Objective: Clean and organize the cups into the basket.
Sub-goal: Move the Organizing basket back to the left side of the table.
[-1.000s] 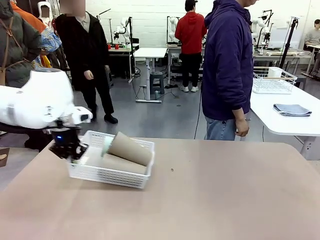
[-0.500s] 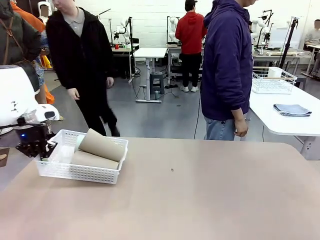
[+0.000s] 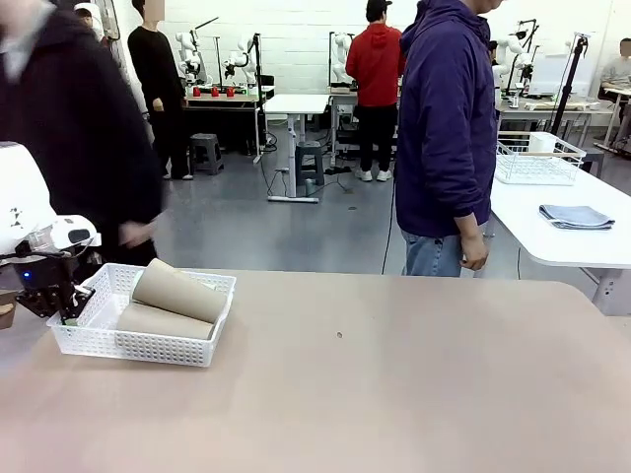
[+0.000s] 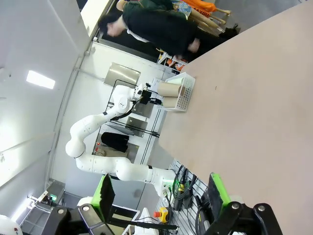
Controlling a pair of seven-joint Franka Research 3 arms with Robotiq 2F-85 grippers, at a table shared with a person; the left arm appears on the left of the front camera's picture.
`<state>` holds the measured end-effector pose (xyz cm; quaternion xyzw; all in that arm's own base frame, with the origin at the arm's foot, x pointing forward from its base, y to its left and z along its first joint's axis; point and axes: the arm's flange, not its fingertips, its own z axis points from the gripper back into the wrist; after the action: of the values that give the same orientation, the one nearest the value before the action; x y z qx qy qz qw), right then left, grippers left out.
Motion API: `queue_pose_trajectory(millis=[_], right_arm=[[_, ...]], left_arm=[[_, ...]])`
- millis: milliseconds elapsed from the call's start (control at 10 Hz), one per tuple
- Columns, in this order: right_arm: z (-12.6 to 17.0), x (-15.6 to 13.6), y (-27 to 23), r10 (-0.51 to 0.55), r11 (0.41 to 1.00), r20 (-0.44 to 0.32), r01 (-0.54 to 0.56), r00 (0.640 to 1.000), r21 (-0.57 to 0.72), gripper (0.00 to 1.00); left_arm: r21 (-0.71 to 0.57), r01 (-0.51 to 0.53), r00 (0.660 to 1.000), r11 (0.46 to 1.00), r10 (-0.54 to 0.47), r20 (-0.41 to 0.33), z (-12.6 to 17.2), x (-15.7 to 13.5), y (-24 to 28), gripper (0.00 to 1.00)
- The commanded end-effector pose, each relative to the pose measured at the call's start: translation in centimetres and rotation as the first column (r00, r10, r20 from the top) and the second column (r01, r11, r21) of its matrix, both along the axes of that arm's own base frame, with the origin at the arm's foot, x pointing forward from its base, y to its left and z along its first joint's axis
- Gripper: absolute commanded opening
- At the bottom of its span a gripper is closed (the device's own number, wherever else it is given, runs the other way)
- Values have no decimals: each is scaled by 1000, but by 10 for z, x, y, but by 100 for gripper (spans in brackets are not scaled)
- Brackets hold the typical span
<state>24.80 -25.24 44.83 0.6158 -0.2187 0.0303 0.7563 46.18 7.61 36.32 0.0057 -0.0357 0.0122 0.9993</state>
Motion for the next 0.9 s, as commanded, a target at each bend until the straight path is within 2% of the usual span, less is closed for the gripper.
queue_pose_trajectory(millis=[0,500,700,800], right_arm=[[0,-3,2,13,1000,-8,-13,1000,0,100],[0,-3,2,13,1000,-8,-13,1000,0,100],[0,-3,2,13,1000,-8,-13,1000,0,100],[0,-3,2,13,1000,-8,-13,1000,0,100]], left_arm=[[-2,-5,1000,1000,5,-7,0,-1,-4,4],[-2,-5,1000,1000,5,-7,0,-1,-4,4],[12,30,1000,999,-30,6,-7,1,0,4],[12,32,999,999,-32,14,-7,0,-1,37]])
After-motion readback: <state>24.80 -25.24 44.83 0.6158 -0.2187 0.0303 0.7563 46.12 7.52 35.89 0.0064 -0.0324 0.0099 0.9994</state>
